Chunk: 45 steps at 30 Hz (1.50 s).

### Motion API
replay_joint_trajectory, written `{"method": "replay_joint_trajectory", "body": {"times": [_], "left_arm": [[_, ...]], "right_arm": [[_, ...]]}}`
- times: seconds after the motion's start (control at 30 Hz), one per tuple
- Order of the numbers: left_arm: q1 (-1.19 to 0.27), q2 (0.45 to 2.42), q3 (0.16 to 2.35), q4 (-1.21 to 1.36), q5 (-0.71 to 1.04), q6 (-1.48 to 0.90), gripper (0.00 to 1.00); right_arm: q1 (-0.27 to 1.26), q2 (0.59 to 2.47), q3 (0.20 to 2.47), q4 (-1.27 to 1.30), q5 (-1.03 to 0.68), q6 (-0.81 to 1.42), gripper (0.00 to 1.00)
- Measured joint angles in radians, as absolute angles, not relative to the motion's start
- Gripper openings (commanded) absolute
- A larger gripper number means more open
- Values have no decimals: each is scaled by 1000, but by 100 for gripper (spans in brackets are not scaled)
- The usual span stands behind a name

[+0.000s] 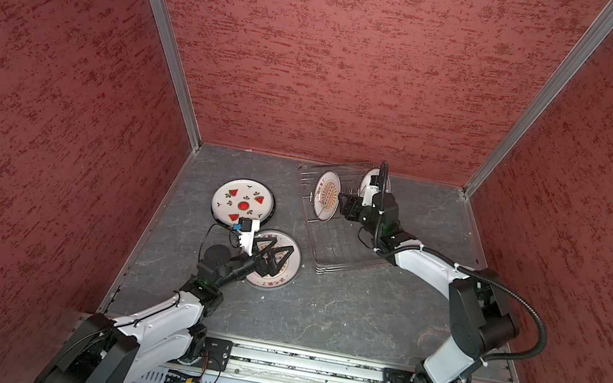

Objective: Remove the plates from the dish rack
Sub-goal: 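Insert the right gripper between the rack plates toward the next sunburst plate, then close the right gripper on the sunburst plate rim and lift it out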

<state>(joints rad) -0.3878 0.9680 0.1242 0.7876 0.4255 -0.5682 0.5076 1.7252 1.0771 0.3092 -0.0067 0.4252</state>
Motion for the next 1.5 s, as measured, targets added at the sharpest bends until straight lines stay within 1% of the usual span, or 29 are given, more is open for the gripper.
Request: {"method": "replay_joint_trajectory", "body": {"times": [0.13, 0.33, 0.4, 0.63, 0.77, 0.87, 0.97, 1.1, 1.5], "left_arm": [[-388, 973, 124, 786, 424, -569, 99], [-387, 970, 124, 786, 420, -569, 99], [-387, 961, 123, 786, 416, -571, 100], [-387, 912, 112, 778, 392, -572, 99], [-387, 893, 111, 774, 379, -572, 99], [-387, 887, 111, 769, 372, -575, 99], [-387, 888, 111, 763, 364, -579, 99], [-387, 888, 110, 761, 361, -579, 99], [-387, 860, 105, 746, 355, -591, 100]], "right_arm": [[533, 1767, 1129, 286, 39, 408, 50], [575, 1834, 1205, 237, 124, 382, 40], [587, 1853, 1228, 226, 155, 377, 39], [608, 1879, 1250, 205, 230, 377, 30], [614, 1921, 1298, 190, 262, 377, 29], [622, 1947, 1322, 174, 298, 377, 24], [632, 1968, 1347, 153, 342, 377, 23], [640, 1989, 1377, 128, 393, 377, 16], [678, 2001, 1411, 107, 529, 339, 10]]}}
